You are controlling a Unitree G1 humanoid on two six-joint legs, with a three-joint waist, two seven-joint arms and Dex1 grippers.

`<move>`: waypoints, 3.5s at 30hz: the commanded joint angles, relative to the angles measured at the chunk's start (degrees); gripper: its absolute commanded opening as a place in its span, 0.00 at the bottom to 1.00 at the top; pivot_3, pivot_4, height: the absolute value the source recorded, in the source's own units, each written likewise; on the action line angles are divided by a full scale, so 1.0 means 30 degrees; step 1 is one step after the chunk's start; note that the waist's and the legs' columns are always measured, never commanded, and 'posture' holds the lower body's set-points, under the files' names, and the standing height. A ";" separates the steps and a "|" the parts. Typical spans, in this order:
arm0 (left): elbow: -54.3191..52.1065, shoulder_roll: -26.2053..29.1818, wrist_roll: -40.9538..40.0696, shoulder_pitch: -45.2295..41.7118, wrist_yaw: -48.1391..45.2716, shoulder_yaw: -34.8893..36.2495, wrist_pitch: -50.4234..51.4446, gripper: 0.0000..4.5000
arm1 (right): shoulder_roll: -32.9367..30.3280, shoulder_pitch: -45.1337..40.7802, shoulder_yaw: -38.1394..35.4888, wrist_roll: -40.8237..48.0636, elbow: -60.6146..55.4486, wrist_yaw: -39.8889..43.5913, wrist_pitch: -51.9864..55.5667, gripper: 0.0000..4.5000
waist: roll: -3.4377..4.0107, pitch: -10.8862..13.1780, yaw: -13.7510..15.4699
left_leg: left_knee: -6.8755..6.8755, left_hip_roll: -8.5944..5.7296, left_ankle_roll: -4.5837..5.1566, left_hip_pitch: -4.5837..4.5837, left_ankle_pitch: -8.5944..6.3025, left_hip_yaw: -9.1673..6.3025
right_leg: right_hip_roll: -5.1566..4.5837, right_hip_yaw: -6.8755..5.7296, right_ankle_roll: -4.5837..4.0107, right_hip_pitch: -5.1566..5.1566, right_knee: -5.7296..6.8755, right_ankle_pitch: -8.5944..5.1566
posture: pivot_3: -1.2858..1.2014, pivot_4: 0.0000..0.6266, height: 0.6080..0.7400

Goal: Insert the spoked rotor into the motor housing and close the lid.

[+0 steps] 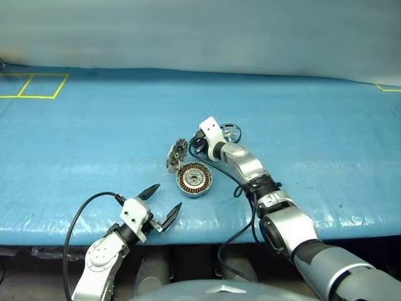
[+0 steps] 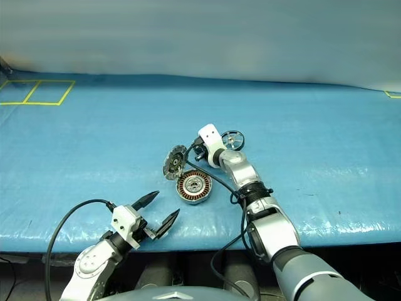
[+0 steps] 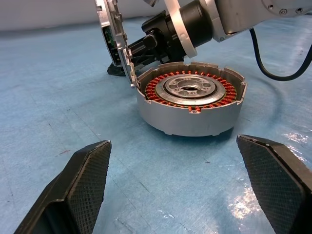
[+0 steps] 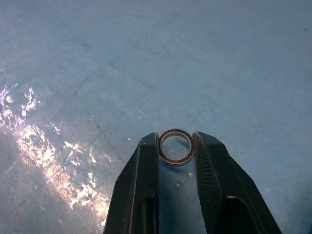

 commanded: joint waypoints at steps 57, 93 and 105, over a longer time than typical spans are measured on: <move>-0.0812 0.0581 -0.1226 -0.0393 -0.0751 -0.0840 0.1846 1.00 | -0.2401 1.2691 0.4257 0.3094 -2.2240 -0.2371 1.0596 0.15 | -0.0007 0.0003 0.0305 | -0.0024 -0.0011 -0.0025 -0.0031 -0.0023 -0.0150 | -0.0171 -0.0219 0.0023 -0.0045 -0.0088 -0.0112 | 0.52 0.24 1.00; -0.0579 0.0467 -0.1072 -0.0667 -0.0489 -0.1058 0.1780 1.00 | -0.3076 1.1535 0.3914 0.4736 -2.6103 -0.3919 1.7116 0.01 | -0.0004 0.0006 0.0310 | -0.0050 -0.0011 -0.0027 -0.0062 -0.0030 -0.0179 | -0.0171 -0.0260 -0.0006 -0.0037 -0.0163 -0.0091 | 0.52 0.24 1.00; -0.0451 0.0537 -0.0940 -0.0729 -0.0436 -0.1067 0.1758 1.00 | -0.2526 1.1803 0.4229 0.4671 -2.5308 -0.4114 1.6218 0.01 | -0.0004 0.0006 0.0312 | -0.0072 -0.0011 -0.0013 -0.0064 -0.0043 -0.0190 | -0.0164 -0.0271 -0.0006 -0.0010 -0.0237 -0.0066 | 0.52 0.24 1.00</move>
